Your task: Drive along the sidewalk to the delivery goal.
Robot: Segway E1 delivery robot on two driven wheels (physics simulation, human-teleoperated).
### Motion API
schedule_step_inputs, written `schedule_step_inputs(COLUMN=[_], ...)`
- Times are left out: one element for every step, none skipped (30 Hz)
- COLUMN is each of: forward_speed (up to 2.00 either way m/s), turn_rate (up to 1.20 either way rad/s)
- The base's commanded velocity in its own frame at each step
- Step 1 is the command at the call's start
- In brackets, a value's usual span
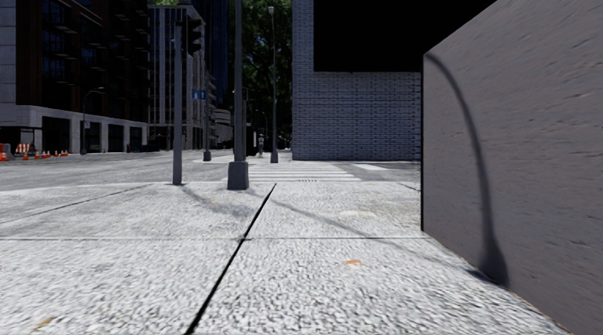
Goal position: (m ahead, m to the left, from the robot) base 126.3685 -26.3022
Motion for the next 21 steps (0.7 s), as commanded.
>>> schedule_step_inputs(forward_speed=[2.00,2.00,2.00,2.00,2.00,2.00,2.00,2.00,2.00,2.00,2.00,2.00,2.00,2.00,2.00,2.00,2.00,2.00,2.00,2.00,2.00], turn_rate=[0.00,0.00,0.00,0.00,0.00,0.00,0.00,0.00,0.00,0.00,0.00,0.00,0.00,0.00,0.00,0.00,0.00,0.00,0.00,0.00,0.00])
